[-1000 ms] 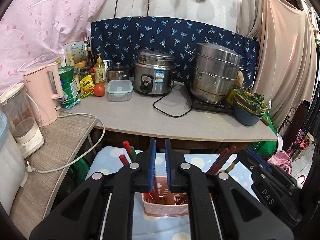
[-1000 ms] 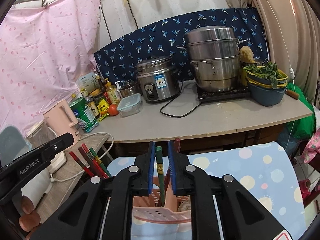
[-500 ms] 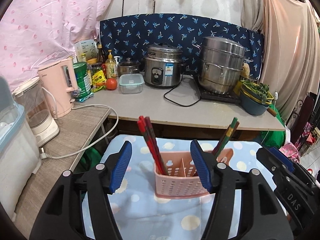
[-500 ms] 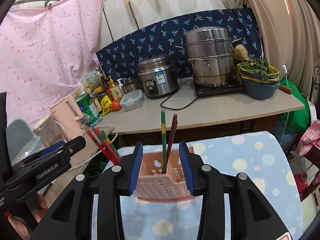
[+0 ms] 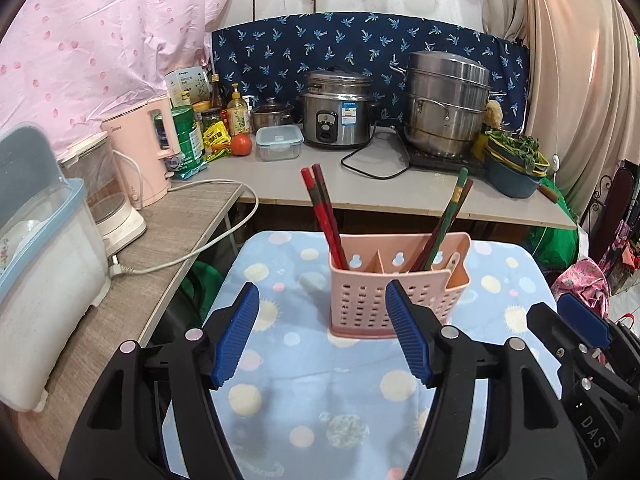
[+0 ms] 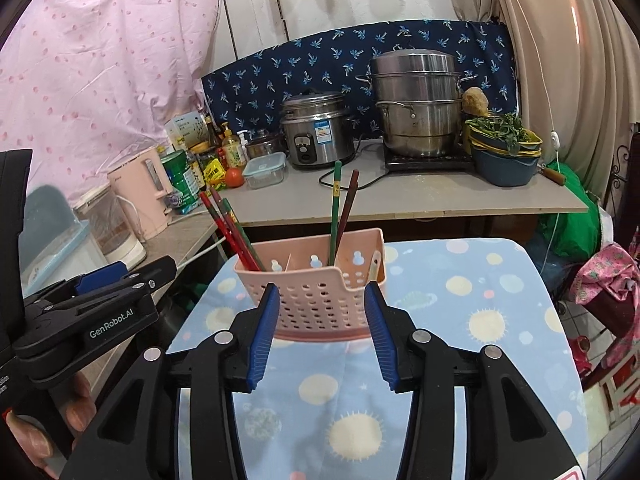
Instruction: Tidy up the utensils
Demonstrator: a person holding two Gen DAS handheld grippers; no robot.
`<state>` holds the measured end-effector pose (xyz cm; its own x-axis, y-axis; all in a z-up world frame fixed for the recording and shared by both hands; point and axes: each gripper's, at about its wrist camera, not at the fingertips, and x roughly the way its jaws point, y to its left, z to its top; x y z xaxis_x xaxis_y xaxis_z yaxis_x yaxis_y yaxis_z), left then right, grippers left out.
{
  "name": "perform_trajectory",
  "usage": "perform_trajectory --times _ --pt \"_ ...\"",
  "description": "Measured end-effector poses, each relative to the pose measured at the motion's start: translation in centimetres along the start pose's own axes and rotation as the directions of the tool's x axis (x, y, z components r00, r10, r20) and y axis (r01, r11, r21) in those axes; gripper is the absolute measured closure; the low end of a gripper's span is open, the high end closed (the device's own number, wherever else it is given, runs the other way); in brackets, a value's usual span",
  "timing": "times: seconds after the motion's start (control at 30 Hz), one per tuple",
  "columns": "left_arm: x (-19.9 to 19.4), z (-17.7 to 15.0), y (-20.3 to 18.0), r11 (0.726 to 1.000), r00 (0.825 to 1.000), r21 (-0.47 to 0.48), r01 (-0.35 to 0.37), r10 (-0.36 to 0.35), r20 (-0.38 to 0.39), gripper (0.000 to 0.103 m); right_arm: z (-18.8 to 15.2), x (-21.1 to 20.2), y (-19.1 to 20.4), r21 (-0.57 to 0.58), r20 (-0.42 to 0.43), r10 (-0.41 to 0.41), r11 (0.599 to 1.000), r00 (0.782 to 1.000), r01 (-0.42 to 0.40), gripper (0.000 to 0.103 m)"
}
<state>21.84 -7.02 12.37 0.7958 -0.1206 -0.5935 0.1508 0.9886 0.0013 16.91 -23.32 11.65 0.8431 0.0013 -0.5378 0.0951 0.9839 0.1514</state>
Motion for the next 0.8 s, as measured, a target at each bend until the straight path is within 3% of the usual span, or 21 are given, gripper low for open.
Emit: perform_trajectory --times 0.53,0.8 --pt "-1.6 -4.3 1.0 0.999 0.998 0.001 -0.048 0.048 -0.044 0.028 -3.8 -2.0 1.2 -0.057 -0.055 -0.063 0.997 0.997 0.06 0.052" --pt "-1.6 -6.2 0.7 0.997 0.995 0.011 -0.072 0.072 -0.065 0.017 -5.4 -2.2 0.9 -0.072 -0.075 -0.113 0.992 0.991 0.107 0.04"
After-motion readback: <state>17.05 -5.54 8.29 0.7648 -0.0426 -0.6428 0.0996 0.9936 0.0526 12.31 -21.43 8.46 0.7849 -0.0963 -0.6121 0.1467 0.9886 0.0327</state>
